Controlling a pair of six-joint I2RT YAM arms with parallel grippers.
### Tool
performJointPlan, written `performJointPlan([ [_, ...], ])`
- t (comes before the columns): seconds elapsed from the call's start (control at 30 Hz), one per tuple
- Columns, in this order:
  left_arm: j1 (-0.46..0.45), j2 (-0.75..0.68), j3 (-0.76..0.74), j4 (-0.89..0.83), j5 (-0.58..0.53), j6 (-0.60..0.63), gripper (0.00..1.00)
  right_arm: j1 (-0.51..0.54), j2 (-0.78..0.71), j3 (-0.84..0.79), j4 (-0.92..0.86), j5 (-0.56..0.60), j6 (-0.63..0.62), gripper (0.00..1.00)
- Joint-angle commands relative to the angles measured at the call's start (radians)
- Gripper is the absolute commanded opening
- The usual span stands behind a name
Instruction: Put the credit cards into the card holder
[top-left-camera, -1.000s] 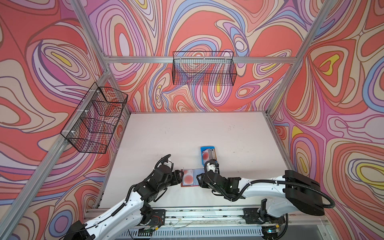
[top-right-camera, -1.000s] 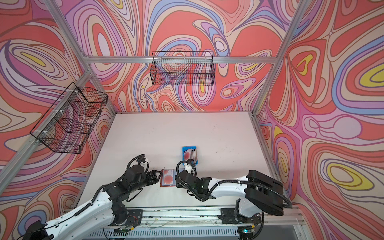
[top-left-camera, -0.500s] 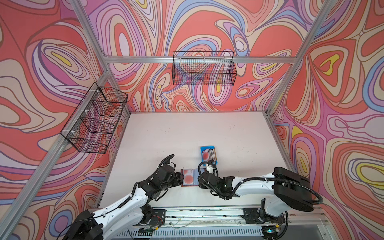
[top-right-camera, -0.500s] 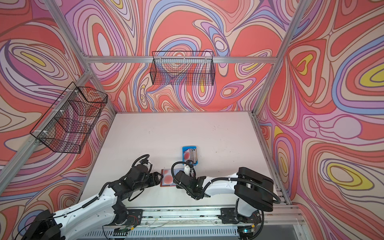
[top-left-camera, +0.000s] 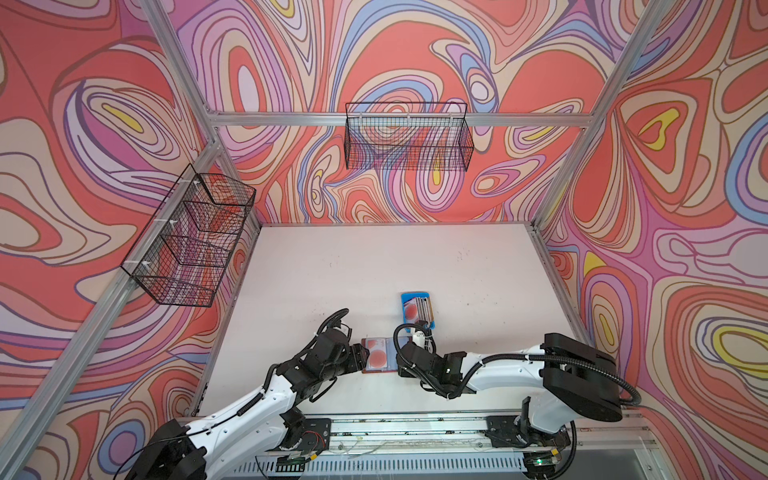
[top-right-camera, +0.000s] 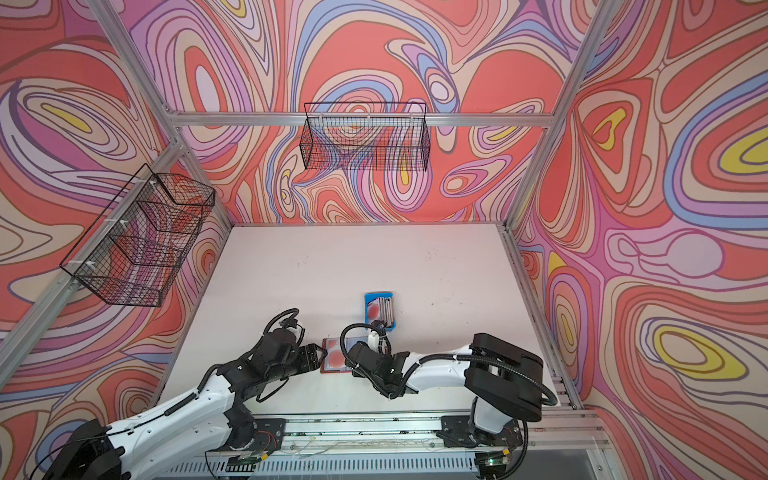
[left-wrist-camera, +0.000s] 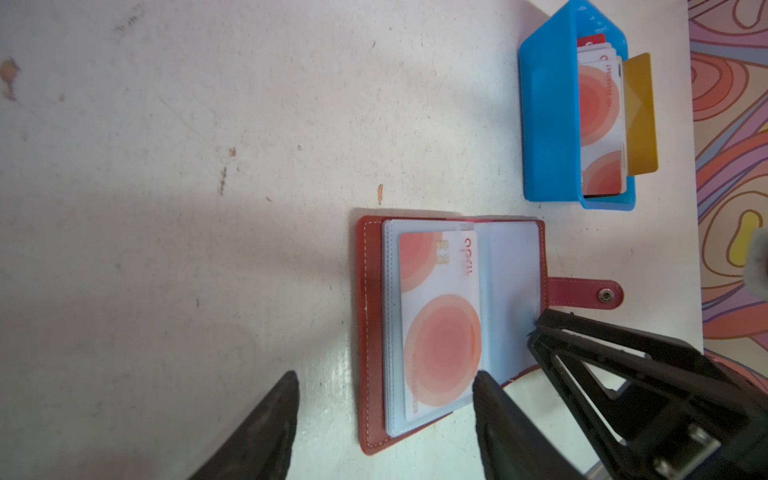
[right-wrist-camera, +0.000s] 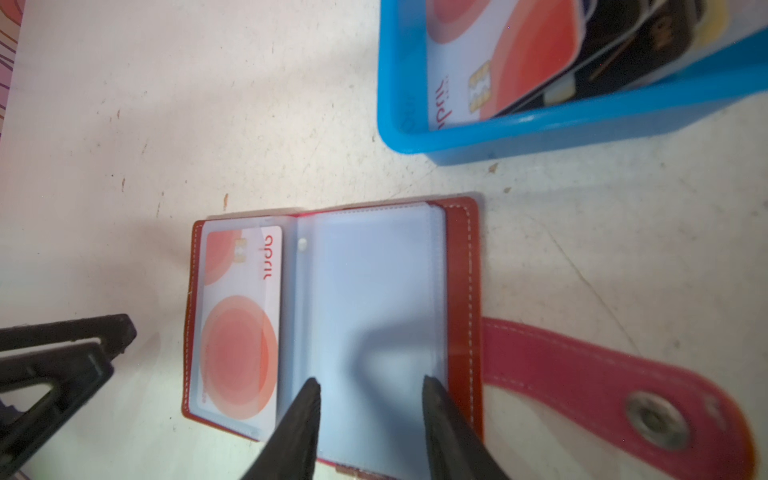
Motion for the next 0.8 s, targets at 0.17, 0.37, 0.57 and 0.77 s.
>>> performJointPlan([
  [0.17,-0.003,-0.005,0.009,0.014,0.004,-0.008,0.68,0.007,-0.004,0.012,-0.035,0.03,0.007,0.43],
  [0.37,-0.003,-0.001,0.008,0.018,0.009,-0.011,0.68,0.007,-0.003,0.009,-0.036,0.031,0.011,0.43],
  [0.57,-0.003,0.001,0.009,0.021,0.012,-0.014,0.69,0.006,0.019,0.008,0.007,-0.002,0.002,0.43],
  [0.77,-0.003,0.018,0.002,0.035,0.014,-0.014,0.69,0.007,0.042,0.002,0.054,-0.034,0.001,0.43],
])
